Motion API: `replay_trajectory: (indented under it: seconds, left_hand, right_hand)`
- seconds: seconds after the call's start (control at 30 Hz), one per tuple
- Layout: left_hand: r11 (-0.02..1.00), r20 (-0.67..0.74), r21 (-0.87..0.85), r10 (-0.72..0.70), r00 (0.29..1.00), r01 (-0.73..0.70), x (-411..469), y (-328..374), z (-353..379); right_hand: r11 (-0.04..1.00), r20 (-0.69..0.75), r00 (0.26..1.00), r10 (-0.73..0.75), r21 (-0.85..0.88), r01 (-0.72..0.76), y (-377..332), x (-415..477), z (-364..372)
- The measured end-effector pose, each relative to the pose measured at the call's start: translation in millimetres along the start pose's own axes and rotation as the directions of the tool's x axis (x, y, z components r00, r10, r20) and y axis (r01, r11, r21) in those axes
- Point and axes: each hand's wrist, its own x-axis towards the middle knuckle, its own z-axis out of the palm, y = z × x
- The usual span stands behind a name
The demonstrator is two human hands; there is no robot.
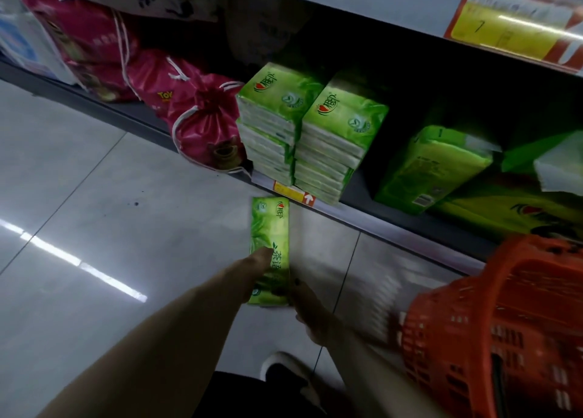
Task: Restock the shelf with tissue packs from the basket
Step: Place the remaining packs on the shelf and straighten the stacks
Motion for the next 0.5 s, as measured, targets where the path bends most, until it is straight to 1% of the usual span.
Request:
replay_trajectory:
  seconds: [0.03,0.1,0.17,0.2,0.23,0.27,0.3,0.37,0.4,0.47,0.5]
  left_hand:
    - [1.0,0.008,0.002,0.023,1.0,-0.023,-1.3,-0.7,0.0]
    - [0.999,-0.01,-0.006,0.05,0.999,-0.05,6.8,-5.6,-3.9]
    - [0.999,-0.022,-0.041,0.001,1.0,-0.002,6.3,-9.0,-8.8]
    - [1.0,-0.032,-0.018,-0.015,0.999,0.014,8.4,-8.9,-9.9]
    - [1.0,-0.043,0.019,0.009,0.999,-0.008,8.3,-7.2,-10.2]
    - [0.999,-0.053,0.04,0.003,0.999,-0.001,8.3,-5.4,-10.3]
    - [0.995,-0.081,0.098,0.022,0.997,-0.014,-10.7,3.8,-9.0]
    - [0.996,-0.054,0.084,0.029,0.998,-0.024,-2.1,0.9,-12.4]
    - [0.998,-0.041,0.05,-0.023,0.999,0.025,8.6,-2.7,-15.7]
    - [0.988,-0.002,0.098,-0.119,0.993,0.118,7.8,-6.4,-21.5]
    - [0.984,0.012,0.113,-0.138,0.99,0.135,9.5,-10.6,-25.1]
  right_hand:
    - [1.0,0.001,1.0,-0.008,0.02,0.008,3.0,3.3,-0.1]
    - [0.998,-0.035,0.999,0.022,0.064,-0.02,8.9,10.2,-0.3]
    - [0.994,-0.038,0.997,0.069,0.09,-0.065,13.6,15.2,-0.6]
    - [0.991,-0.041,0.994,0.101,0.091,-0.097,13.8,15.4,0.7]
    - [0.989,-0.039,0.993,0.114,0.099,-0.11,17.5,17.9,1.1]
    - [0.985,-0.04,0.991,0.126,0.123,-0.12,15.8,16.5,3.4]
    - [0.98,-0.045,0.991,0.123,0.165,-0.114,19.1,20.0,2.9]
    - [0.983,-0.071,0.993,0.095,0.161,-0.083,24.8,24.6,4.4]
    - [0.986,-0.098,0.99,0.097,0.143,-0.082,26.7,26.5,5.7]
    - [0.99,-0.2,0.974,0.105,0.109,-0.085,35.1,29.8,5.6]
    - [0.994,-0.253,0.964,0.079,0.091,-0.057,41.4,34.5,2.5]
